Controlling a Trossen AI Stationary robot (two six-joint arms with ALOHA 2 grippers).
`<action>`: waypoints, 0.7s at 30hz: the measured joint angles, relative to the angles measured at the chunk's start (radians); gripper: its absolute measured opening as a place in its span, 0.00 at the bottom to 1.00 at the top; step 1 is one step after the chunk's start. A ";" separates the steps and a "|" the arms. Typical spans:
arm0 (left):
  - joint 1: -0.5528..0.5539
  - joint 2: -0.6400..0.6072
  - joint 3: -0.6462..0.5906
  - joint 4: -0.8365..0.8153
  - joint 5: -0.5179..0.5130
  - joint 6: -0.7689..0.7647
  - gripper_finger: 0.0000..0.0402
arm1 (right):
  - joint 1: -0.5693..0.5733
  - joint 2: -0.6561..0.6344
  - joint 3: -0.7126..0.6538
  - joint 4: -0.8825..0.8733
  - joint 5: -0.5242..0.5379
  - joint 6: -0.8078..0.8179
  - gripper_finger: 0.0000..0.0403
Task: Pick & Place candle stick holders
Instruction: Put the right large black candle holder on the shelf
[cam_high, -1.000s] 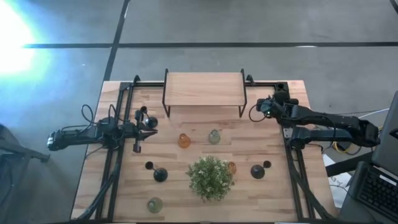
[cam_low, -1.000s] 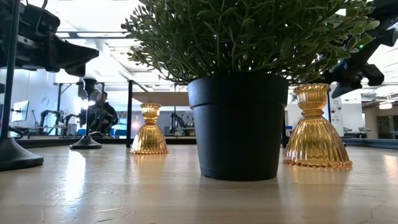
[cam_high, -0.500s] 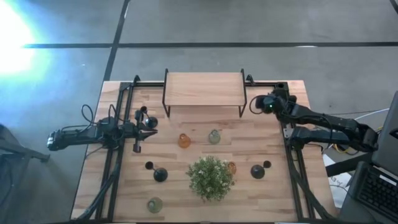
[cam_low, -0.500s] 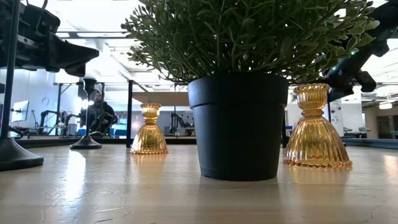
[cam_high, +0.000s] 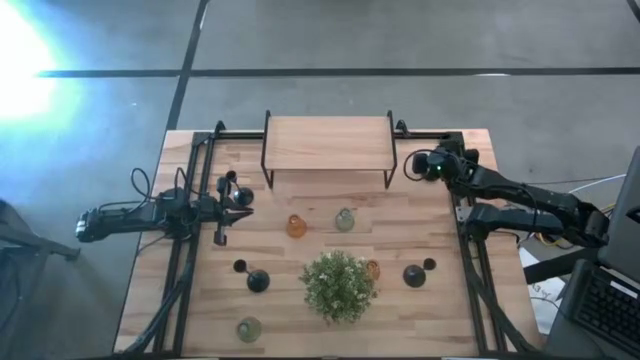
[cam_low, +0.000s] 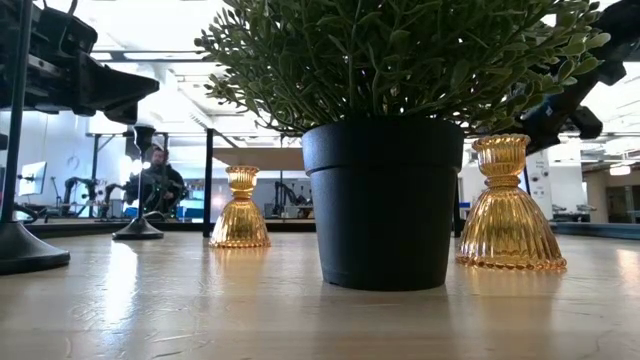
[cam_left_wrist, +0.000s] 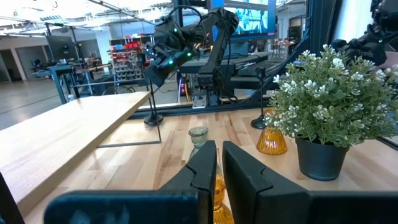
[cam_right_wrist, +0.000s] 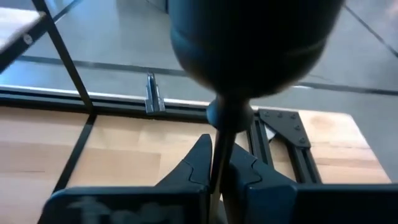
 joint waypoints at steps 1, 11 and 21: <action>0.000 0.000 0.000 0.000 0.000 0.000 0.08 | 0.000 -0.006 0.010 0.000 -0.001 -0.020 0.02; 0.000 0.000 0.000 0.001 0.000 -0.006 0.08 | 0.000 -0.049 0.340 -0.150 -0.052 -0.255 0.02; 0.000 0.000 0.000 0.012 0.000 -0.005 0.08 | -0.002 0.142 0.856 -0.344 -0.377 -0.347 0.02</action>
